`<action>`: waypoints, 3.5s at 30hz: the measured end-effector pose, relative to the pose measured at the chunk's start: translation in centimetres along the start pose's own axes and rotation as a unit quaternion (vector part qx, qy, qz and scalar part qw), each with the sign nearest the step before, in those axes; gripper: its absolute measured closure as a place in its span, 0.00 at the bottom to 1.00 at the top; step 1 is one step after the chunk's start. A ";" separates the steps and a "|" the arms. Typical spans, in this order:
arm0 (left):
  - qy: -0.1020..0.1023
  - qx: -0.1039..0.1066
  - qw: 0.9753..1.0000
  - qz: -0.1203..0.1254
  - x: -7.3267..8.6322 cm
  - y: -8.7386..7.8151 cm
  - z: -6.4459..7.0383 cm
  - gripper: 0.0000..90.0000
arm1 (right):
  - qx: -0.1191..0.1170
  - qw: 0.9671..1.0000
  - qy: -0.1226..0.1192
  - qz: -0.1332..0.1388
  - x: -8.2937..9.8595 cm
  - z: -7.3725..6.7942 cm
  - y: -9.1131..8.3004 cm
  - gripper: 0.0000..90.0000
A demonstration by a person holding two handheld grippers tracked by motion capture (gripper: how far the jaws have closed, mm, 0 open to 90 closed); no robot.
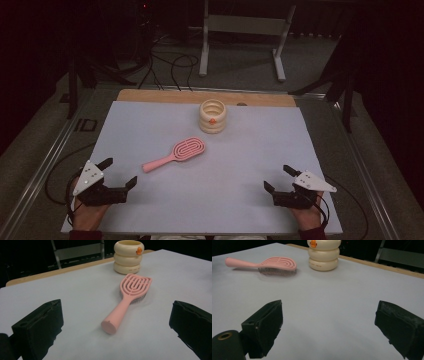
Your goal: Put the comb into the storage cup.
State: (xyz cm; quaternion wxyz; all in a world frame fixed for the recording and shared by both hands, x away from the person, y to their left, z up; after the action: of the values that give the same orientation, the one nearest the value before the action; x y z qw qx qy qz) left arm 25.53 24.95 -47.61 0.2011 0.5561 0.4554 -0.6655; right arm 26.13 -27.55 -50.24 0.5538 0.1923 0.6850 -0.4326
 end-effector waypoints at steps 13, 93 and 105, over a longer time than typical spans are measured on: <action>0.015 0.017 1.000 -0.018 -0.9 1.7 0.1 0.00 | -0.001 1.000 0.001 -0.002 0.1 0.1 0.0 0.09; 0.119 0.081 0.971 -0.188 -4.5 12.3 1.0 0.00 | -0.008 1.000 0.002 -0.013 0.3 0.0 0.5 0.09; 0.143 0.086 0.960 -0.226 -4.2 14.2 1.4 0.00 | -0.010 1.000 0.001 -0.015 0.4 0.0 0.5 0.09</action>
State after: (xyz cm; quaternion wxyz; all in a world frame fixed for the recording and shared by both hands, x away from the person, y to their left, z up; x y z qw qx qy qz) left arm 37.00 15.60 -49.20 -0.0707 0.5430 0.5346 -0.6437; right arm 26.43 -27.36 -50.78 0.5486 0.1771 0.6923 -0.4341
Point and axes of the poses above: each handheld gripper's, and its own axes: y roughly forward along the jaws, x roughly out of its underside, z roughly to its right, the point moved 3 cm from there along y, roughly forward along the jaws, and after that the axes turned 1 degree about y, right-handed, at the moved point
